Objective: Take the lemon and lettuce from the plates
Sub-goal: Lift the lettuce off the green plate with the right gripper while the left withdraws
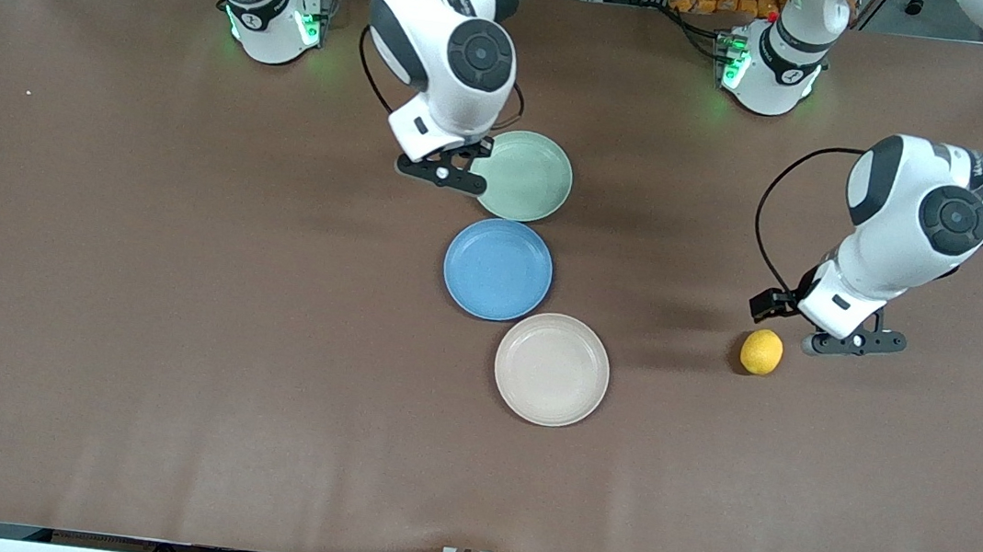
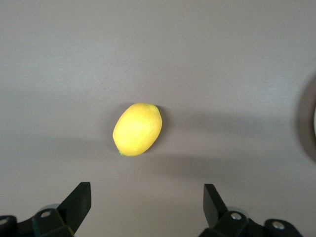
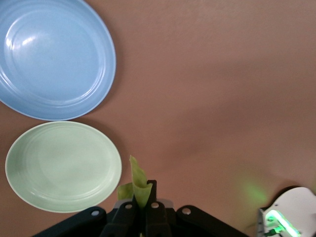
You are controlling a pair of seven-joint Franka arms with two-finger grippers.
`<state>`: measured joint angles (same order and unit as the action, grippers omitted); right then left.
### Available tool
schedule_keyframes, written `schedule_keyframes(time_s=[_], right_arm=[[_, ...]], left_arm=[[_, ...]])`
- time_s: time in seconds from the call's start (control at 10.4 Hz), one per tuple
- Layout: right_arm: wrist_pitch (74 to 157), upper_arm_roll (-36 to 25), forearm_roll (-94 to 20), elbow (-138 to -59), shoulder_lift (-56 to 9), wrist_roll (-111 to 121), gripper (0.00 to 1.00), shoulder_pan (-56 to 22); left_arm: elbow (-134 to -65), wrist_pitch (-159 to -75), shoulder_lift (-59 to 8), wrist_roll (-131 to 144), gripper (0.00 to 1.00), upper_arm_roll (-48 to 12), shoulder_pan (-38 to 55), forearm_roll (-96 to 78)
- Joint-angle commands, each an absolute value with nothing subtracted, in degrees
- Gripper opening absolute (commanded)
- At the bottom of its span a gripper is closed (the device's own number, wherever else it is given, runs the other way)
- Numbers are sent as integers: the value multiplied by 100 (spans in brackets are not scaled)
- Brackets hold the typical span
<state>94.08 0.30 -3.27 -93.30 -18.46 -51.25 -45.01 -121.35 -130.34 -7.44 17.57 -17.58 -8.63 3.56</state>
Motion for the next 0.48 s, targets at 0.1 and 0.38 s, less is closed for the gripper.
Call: schedule_keyframes(time_s=[0.1, 0.38], right_arm=[[8581, 88, -413, -9221, -1205, -4239, 0, -3790], [7965, 79, -413, -8992, -924, -3527, 0, -3149]], left_arm=[[-12543, -12753, 262, 1538, 100, -772, 170, 396], [-12219, -12666, 422, 1214, 100, -606, 255, 369]])
